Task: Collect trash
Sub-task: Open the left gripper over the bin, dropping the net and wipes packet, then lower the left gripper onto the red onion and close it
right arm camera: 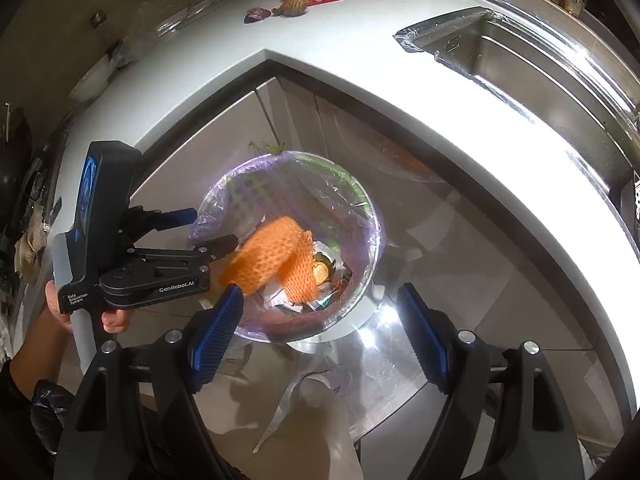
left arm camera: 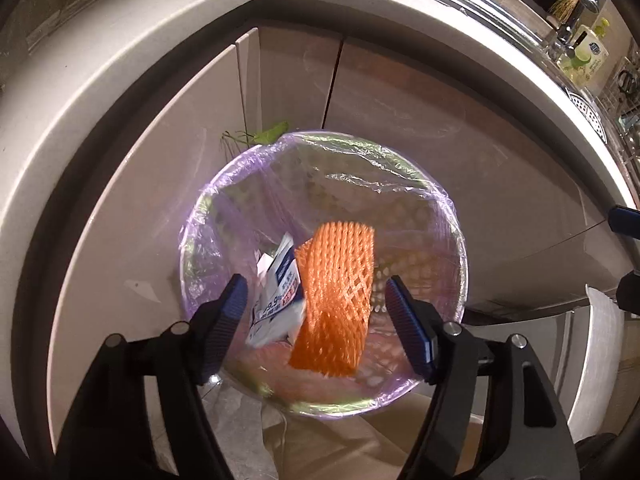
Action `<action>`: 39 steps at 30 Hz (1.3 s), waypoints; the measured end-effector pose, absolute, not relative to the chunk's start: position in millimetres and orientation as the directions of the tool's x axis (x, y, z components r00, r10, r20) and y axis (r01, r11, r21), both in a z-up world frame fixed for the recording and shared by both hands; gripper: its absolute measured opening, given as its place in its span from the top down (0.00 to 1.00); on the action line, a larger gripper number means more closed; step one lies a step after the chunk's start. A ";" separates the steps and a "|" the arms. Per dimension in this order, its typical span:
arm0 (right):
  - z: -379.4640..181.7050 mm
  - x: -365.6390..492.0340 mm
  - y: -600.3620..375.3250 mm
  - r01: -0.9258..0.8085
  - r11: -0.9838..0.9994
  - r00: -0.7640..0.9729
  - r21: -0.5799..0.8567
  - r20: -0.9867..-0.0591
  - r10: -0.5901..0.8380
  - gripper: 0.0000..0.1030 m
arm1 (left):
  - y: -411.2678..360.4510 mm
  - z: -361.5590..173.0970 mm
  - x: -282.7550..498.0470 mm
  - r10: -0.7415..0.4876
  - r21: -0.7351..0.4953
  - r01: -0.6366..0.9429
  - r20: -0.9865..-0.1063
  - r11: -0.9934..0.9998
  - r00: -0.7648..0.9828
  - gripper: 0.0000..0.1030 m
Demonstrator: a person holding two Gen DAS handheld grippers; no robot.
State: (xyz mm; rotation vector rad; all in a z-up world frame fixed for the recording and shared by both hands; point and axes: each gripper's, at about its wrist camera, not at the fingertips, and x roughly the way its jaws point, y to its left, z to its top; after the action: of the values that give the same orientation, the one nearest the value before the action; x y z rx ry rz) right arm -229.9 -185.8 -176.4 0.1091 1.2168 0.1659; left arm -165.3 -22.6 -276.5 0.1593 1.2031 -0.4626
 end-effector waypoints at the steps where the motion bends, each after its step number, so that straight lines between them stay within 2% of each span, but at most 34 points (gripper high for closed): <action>1: -177.2 -230.1 -185.9 -0.068 0.983 0.335 0.173 -0.924 0.186 0.23 | -23.6 -277.3 -164.6 -0.258 -0.123 0.427 -0.926 0.896 0.274 0.30; 10: -173.2 -226.9 -180.8 -0.075 0.980 0.350 0.183 -0.916 0.198 0.23 | -18.3 -252.6 -152.5 -0.259 -0.111 0.417 -0.912 0.902 0.318 0.28; 20: -151.0 -207.0 -181.6 -0.056 0.973 0.423 0.222 -0.878 0.224 0.23 | -11.3 -183.4 -117.4 -0.281 -0.073 0.434 -0.853 0.898 0.439 0.19; 30: -127.6 -165.9 -186.9 -0.005 0.968 0.509 0.251 -0.832 0.218 0.22 | 3.0 -120.4 -33.6 -0.303 -0.071 0.410 -0.789 0.909 0.534 0.13; 39: -119.4 -119.6 -186.7 0.055 0.966 0.542 0.253 -0.820 0.184 0.22 | 9.8 -109.7 49.1 -0.318 -0.063 0.435 -0.777 0.898 0.544 0.12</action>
State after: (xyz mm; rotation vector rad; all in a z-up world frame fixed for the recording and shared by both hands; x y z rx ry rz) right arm -119.6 -186.7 -119.4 0.2616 0.9976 0.0774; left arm 49.1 9.8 -109.7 0.1433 0.8902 -0.4490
